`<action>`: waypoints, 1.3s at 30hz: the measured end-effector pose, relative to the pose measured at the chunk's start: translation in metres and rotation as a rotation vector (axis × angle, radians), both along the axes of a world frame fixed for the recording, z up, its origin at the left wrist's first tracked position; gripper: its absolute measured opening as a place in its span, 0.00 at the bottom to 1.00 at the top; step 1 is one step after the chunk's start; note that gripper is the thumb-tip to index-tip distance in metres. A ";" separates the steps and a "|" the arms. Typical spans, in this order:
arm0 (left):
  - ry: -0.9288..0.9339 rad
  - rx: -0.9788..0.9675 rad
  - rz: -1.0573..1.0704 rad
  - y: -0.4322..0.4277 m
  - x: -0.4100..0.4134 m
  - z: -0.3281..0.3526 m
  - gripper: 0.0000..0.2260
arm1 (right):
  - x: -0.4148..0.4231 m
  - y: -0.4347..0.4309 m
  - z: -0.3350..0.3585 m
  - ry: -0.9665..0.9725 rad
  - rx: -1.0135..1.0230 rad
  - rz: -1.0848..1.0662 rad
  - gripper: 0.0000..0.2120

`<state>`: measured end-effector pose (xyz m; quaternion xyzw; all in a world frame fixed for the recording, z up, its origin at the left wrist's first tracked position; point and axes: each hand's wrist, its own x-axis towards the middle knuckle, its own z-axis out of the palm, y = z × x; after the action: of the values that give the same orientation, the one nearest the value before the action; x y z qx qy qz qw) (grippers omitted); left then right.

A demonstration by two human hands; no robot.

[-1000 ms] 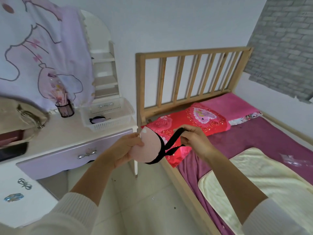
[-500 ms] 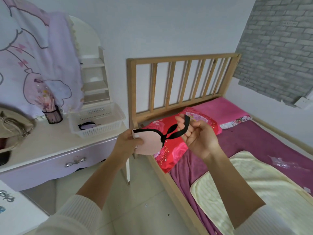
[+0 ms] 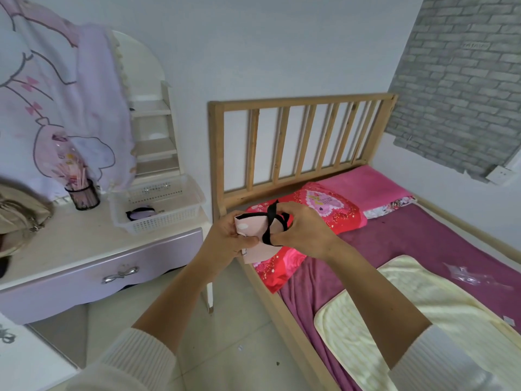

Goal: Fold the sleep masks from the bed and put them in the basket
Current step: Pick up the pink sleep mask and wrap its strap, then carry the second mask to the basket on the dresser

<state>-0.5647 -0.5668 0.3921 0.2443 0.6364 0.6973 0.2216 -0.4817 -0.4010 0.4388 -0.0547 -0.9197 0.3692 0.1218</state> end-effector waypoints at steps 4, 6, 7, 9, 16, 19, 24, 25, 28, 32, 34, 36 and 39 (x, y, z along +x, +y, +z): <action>0.032 -0.023 -0.007 -0.007 -0.004 0.002 0.21 | -0.004 -0.002 -0.003 -0.034 -0.074 0.038 0.13; 0.037 -0.047 -0.004 -0.011 -0.005 0.003 0.20 | -0.006 -0.003 -0.006 -0.027 -0.118 0.025 0.04; 0.059 -0.046 0.017 -0.012 -0.005 0.005 0.20 | -0.007 -0.004 -0.008 -0.016 -0.111 0.003 0.07; 0.231 -0.087 0.211 -0.013 -0.002 0.007 0.18 | -0.009 -0.006 -0.012 0.008 -0.070 -0.045 0.17; 0.433 -0.327 0.132 -0.011 0.006 0.016 0.05 | -0.017 -0.025 -0.011 0.020 0.085 -0.095 0.21; 0.408 -0.338 0.252 -0.014 -0.006 0.012 0.07 | -0.017 -0.028 -0.013 0.011 0.126 -0.071 0.12; -0.040 -0.303 0.488 -0.037 -0.033 -0.004 0.11 | -0.017 -0.034 -0.022 0.117 -0.064 0.012 0.12; -0.089 -0.313 0.499 -0.042 -0.036 -0.008 0.11 | -0.020 -0.037 -0.024 0.143 -0.172 0.009 0.12; -0.264 -0.293 0.477 -0.059 -0.041 -0.018 0.10 | -0.031 -0.048 -0.032 0.178 -0.363 -0.049 0.07; -0.323 -0.238 0.392 -0.079 -0.056 -0.013 0.08 | -0.052 -0.064 -0.034 0.056 -0.391 -0.013 0.03; -0.310 -0.231 0.398 -0.092 -0.069 -0.012 0.07 | -0.067 -0.071 -0.036 -0.070 -0.395 0.031 0.09; -0.313 -0.227 0.371 -0.104 -0.083 -0.015 0.05 | -0.084 -0.078 -0.040 -0.149 -0.439 0.048 0.09; -0.373 -0.194 0.384 -0.116 -0.105 -0.024 0.04 | -0.122 -0.089 -0.045 -0.240 -0.467 0.066 0.03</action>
<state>-0.6700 -0.6829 0.3682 -0.0356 0.6830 0.6952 0.2209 -0.6037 -0.4900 0.3939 -0.0946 -0.8188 0.5660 -0.0163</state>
